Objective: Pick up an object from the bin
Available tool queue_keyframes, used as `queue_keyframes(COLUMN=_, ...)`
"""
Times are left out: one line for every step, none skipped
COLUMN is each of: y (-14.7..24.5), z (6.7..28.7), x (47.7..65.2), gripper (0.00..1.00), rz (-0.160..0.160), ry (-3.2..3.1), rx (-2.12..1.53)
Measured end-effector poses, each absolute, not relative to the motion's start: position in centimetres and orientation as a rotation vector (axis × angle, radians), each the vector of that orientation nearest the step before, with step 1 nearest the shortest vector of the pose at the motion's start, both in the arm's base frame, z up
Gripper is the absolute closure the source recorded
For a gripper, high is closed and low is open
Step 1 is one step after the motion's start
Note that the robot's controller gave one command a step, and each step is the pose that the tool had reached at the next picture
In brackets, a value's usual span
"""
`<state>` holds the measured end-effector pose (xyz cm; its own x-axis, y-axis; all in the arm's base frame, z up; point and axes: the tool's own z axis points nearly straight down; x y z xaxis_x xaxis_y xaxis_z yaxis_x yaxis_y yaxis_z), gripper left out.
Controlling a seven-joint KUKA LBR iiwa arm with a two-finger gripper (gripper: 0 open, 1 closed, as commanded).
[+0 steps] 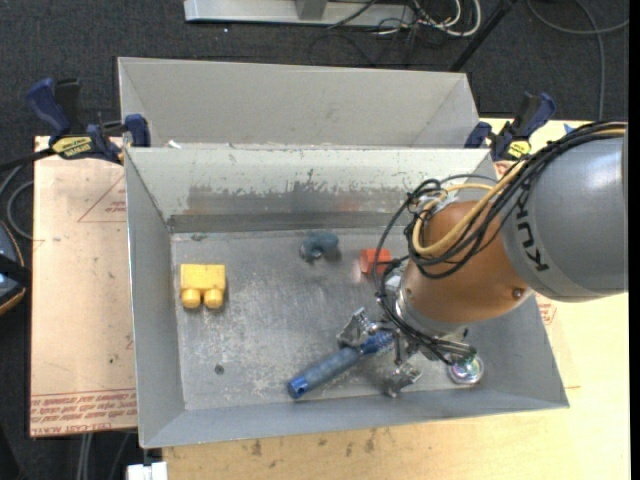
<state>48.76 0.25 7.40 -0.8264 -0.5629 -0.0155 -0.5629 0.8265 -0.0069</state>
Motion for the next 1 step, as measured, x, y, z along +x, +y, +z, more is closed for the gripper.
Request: queue_keyframes(y=0.31, z=7.46, x=48.79, gripper=1.0, rz=-0.003, ry=2.982, rx=-0.918)
